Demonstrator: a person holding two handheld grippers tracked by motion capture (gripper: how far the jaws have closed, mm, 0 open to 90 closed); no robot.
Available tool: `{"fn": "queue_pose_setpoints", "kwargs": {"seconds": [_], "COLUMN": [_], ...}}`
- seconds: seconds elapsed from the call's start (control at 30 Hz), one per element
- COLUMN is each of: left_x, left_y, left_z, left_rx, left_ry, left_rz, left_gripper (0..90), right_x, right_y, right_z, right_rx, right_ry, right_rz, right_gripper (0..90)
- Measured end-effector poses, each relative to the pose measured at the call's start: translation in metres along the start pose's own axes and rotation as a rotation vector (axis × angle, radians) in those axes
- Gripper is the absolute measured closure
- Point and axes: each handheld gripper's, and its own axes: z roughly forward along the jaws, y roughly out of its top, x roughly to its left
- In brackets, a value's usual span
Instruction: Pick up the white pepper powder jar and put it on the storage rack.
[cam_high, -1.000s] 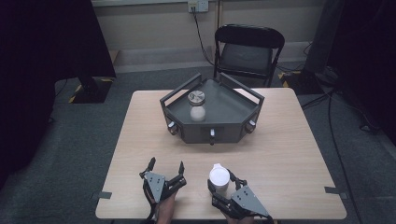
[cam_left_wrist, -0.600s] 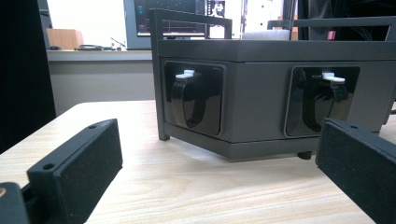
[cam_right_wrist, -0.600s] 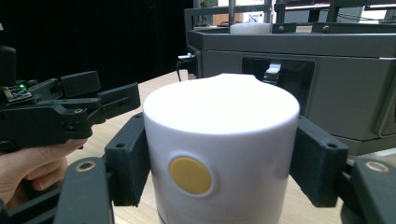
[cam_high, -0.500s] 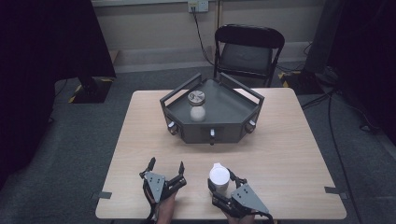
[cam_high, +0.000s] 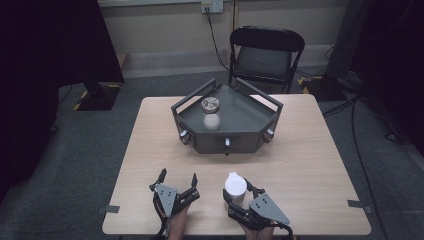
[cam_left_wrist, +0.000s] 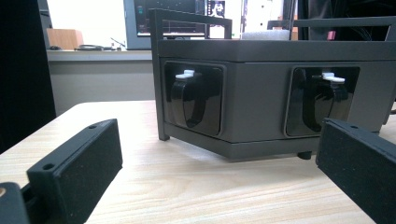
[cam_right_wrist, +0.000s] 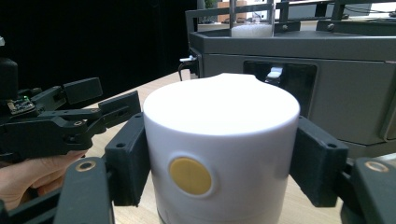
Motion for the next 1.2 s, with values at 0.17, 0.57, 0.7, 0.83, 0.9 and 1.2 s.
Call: {"fn": "queue_pose_setpoints", "kwargs": {"seconds": [0.17, 0.57, 0.7, 0.83, 0.9, 1.2], "left_x": [0.000, 0.000, 0.000, 0.000, 0.000, 0.000], "left_y": [0.000, 0.000, 0.000, 0.000, 0.000, 0.000], "left_z": [0.000, 0.000, 0.000, 0.000, 0.000, 0.000], "left_rx": [0.000, 0.000, 0.000, 0.000, 0.000, 0.000], "left_ry": [0.000, 0.000, 0.000, 0.000, 0.000, 0.000], "left_rz": [0.000, 0.000, 0.000, 0.000, 0.000, 0.000], "left_gripper": [0.0, 0.0, 0.0, 0.0, 0.0, 0.0], "right_x": [-0.003, -0.010, -0.014, -0.017, -0.019, -0.023], "right_y": [0.005, 0.020, 0.023, 0.028, 0.031, 0.043], "right_z": [0.001, 0.002, 0.002, 0.002, 0.003, 0.013], "right_rx": [-0.003, -0.004, -0.010, -0.008, -0.003, -0.002], "right_ry": [0.006, 0.017, 0.020, 0.025, 0.032, 0.047], "right_rz": [-0.006, -0.022, -0.014, -0.024, -0.035, -0.060], "right_gripper": [30.0, 30.1, 30.1, 30.1, 30.1, 30.1]}}
